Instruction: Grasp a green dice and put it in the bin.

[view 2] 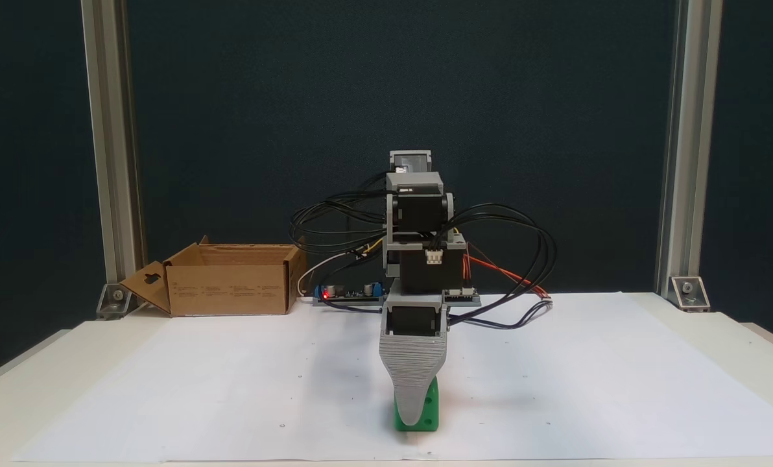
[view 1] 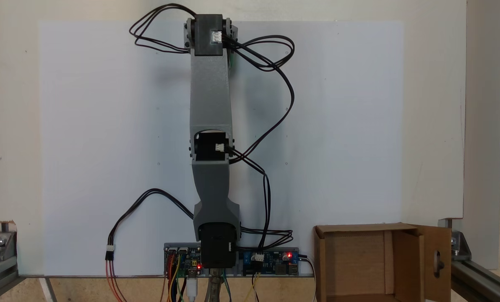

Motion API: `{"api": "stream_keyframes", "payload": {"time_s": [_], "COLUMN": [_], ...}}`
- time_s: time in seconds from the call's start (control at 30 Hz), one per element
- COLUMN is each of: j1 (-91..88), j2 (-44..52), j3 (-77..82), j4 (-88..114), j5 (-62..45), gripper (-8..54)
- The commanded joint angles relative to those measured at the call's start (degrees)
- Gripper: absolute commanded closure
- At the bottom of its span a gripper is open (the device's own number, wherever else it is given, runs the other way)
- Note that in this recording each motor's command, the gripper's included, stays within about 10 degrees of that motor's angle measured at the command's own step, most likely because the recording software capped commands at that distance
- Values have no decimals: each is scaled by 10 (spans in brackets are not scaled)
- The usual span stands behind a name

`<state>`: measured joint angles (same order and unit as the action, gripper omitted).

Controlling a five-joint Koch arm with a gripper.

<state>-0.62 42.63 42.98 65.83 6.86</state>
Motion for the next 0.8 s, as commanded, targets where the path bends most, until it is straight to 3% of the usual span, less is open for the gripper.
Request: {"api": "stream_keyframes", "payload": {"time_s": [0.0,0.77], "j1": [4,8], "j2": [11,1], "j3": [-8,-4], "j4": [1,-20], "j5": [-29,-29], "gripper": [25,41]}}
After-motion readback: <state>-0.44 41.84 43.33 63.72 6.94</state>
